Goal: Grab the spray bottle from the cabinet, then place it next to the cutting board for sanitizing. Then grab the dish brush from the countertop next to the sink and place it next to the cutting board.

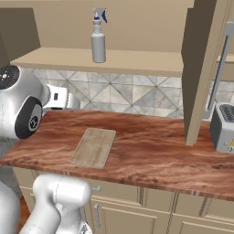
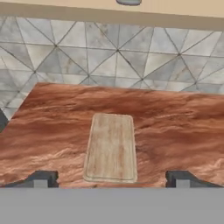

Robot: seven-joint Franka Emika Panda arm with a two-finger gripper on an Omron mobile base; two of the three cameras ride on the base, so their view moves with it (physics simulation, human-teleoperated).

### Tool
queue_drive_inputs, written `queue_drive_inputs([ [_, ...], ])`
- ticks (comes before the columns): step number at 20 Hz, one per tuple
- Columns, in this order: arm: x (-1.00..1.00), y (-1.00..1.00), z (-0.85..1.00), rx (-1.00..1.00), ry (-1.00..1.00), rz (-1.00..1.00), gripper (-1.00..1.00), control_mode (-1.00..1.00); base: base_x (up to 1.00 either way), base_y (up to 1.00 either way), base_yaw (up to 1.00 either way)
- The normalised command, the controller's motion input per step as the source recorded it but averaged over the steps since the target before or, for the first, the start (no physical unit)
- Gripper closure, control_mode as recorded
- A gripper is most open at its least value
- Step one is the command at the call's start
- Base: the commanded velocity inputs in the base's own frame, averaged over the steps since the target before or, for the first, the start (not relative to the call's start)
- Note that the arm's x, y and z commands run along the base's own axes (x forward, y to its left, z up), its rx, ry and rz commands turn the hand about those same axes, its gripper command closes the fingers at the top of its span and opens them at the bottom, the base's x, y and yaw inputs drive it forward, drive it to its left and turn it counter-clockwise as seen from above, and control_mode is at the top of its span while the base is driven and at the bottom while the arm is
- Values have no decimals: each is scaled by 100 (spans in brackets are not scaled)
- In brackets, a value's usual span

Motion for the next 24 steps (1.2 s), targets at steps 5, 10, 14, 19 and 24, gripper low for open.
queue_drive_inputs([
  [5,-64,-19,94,0,-78,-5,-100,-100,0,0,0],
  [10,-25,-13,100,0,-56,-4,-100,-100,0,0,0],
  [14,0,0,75,0,-30,-2,-100,-100,0,0,0],
  [19,23,0,16,1,-17,0,-100,-100,0,0,0],
  [24,45,0,1,1,-4,0,-100,-100,0,0,0],
])
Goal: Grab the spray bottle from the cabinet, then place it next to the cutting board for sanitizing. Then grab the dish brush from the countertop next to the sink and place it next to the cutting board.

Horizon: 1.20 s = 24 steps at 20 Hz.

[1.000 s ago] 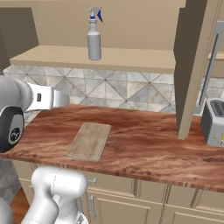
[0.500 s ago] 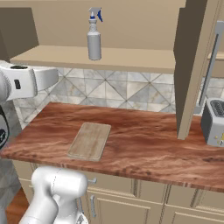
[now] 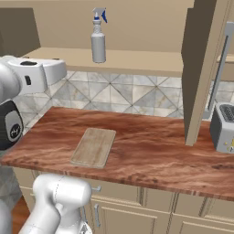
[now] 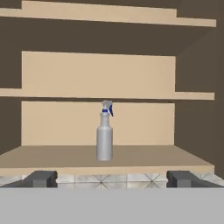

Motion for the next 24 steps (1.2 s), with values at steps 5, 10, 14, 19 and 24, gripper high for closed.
queue_drive_inputs([
  [5,57,0,1,0,0,0,-100,-100,0,0,0],
  [10,63,0,0,0,6,0,-100,-100,0,0,0],
  [14,57,0,0,0,3,0,-100,-100,0,0,0],
  [19,48,0,0,0,0,2,-100,-100,0,0,0],
  [24,42,0,0,0,0,2,-100,-100,0,0,0],
])
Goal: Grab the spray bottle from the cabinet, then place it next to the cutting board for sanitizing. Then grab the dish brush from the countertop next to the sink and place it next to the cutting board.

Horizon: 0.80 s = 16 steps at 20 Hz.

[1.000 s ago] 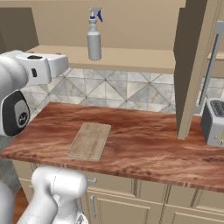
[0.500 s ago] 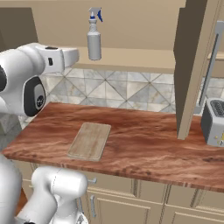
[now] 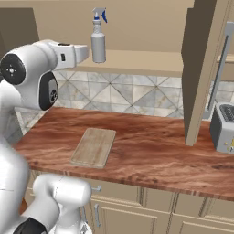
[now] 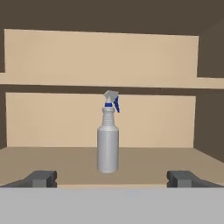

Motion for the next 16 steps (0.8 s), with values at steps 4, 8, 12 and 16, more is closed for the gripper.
queue_drive_inputs([
  [4,39,0,0,0,0,1,-100,-100,0,0,0],
  [8,40,0,0,0,0,1,-100,-100,0,0,0],
  [12,58,0,0,0,1,2,-100,-100,0,0,0],
  [16,51,0,0,0,2,2,-100,-100,0,0,0],
])
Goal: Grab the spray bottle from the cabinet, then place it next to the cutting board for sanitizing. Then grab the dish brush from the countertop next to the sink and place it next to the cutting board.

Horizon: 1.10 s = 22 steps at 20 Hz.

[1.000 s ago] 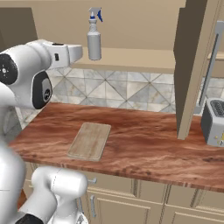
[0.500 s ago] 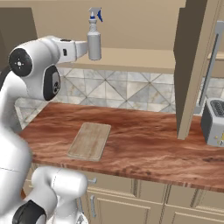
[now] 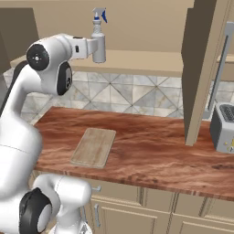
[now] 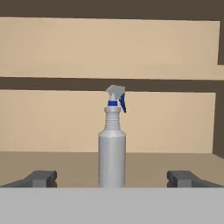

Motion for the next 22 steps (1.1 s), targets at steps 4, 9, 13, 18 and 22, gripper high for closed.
queue_drive_inputs([
  [4,57,0,0,1,4,2,-100,-100,0,0,0],
  [9,57,0,0,0,4,1,-100,-100,0,0,0],
  [13,57,0,0,0,3,1,-100,-100,0,0,0],
  [18,54,0,0,0,3,0,-100,-100,0,0,0],
  [22,46,-1,0,0,1,3,-100,-100,0,0,0],
])
